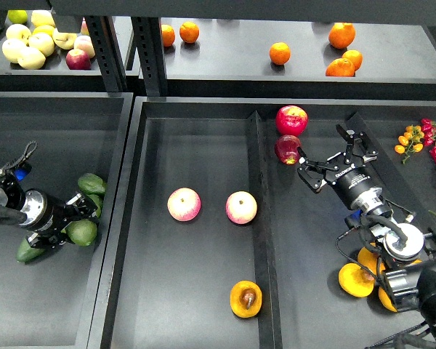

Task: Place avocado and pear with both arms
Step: 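Lift the avocado and carry it toward the pile of avocados, then lower the avocado among the other avocados and open the left gripper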

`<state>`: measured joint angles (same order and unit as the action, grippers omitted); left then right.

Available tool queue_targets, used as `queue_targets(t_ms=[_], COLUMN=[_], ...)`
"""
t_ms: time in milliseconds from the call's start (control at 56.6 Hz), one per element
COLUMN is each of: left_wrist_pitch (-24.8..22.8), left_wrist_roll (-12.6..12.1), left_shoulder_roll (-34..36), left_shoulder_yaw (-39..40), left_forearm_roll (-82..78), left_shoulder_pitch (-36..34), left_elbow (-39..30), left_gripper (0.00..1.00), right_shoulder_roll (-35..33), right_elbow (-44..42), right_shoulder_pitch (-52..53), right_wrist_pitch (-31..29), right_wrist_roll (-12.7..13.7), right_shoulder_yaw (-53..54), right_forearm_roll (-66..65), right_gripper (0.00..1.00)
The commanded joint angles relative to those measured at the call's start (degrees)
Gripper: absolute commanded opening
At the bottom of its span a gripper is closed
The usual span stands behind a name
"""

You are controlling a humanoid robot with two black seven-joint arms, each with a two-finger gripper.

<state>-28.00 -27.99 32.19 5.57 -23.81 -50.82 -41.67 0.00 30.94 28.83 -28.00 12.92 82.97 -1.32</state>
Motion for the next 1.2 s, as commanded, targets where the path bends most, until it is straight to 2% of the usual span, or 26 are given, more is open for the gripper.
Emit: queue_targets(t_ms=[0, 442, 619, 707, 955, 1185], left_wrist_pitch=[0.00, 0.00, 0.00, 0.00, 0.00, 0.00], left_wrist_roll=[-0.01, -0.01, -0.01, -0.01, -0.01, -0.01], left_shoulder_roll=[-0.28, -0.64, -1.07, -1.08, -1.16, -6.08], left_shoulder_yaw=[0.15, 0.50, 0.50, 0.67, 7.17, 21.41], left_forearm_roll=[-0.01, -0.01, -0.10, -0.01, 0.43, 0.78], left_shoulder_pitch=[0.72, 1.34, 1.25, 1.16, 0.99, 1.60], left_elbow=[1.15, 2.20, 3.00, 3.35, 4.84, 6.95], left_gripper=[0.55, 0.73, 0.93, 0.98, 0.99, 0.99], right_shoulder_roll=[0.00, 0.00, 0.00, 0.00, 0.00, 0.00], right_elbow=[0.00, 0.00, 0.00, 0.00, 0.00, 0.00], right_shoulder_pitch=[0.00, -0.09, -0.09, -0.09, -0.09, -0.09], right_wrist_pitch=[0.00, 0.00, 0.00, 0.00, 0.00, 0.00], right_wrist_roll=[0.00, -0.01, 0.00, -0.01, 0.00, 0.08], right_shoulder_yaw=[0.00, 0.00, 0.00, 0.00, 0.00, -0.17], right_forearm_roll=[0.00, 0.00, 0.00, 0.00, 0.00, 0.00], right_gripper=[1.00, 1.00, 1.00, 1.00, 1.00, 1.00])
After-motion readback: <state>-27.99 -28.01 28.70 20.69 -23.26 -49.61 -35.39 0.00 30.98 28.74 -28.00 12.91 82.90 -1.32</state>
